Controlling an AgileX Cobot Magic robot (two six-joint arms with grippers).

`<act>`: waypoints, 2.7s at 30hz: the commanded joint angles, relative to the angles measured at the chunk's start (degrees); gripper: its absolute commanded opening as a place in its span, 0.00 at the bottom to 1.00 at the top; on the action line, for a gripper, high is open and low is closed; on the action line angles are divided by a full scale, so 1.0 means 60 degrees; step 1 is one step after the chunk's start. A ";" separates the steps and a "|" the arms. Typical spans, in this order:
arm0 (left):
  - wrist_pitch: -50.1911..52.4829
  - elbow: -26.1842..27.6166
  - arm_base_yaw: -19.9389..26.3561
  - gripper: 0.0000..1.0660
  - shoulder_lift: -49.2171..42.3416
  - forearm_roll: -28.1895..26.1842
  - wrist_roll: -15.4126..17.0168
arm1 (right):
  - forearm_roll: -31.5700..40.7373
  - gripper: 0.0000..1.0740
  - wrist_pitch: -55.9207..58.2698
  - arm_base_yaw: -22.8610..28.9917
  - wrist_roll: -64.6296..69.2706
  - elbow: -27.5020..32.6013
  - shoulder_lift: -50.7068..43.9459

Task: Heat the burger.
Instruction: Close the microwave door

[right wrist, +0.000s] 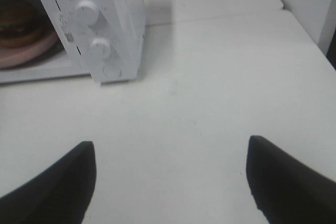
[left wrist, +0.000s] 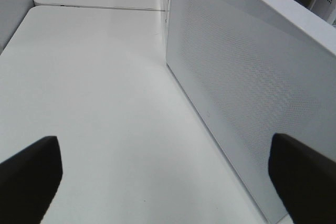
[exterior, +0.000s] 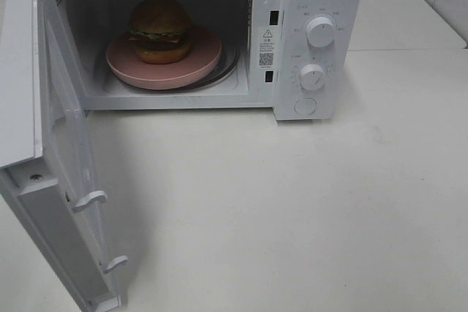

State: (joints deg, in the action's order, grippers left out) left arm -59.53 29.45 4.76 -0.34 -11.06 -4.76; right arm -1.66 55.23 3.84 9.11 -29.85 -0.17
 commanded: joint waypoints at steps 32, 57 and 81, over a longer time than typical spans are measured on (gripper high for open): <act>0.0076 -0.0029 -0.0019 0.94 -0.0191 0.0010 -0.0010 | 0.0468 0.70 0.0697 -0.0076 -0.0344 0.0143 -0.0258; 0.0076 -0.0029 -0.0019 0.94 -0.0191 0.0010 -0.0010 | 0.0468 0.70 0.0697 -0.0076 -0.0344 0.0143 -0.0258; 0.0497 0.0640 -0.0019 0.42 0.0936 0.0535 0.0697 | 0.0468 0.70 0.0697 -0.0076 -0.0344 0.0143 -0.0258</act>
State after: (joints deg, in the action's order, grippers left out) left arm -58.73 32.14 4.76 2.86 -8.59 -0.97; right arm 0.86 59.53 3.72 7.62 -28.99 -0.17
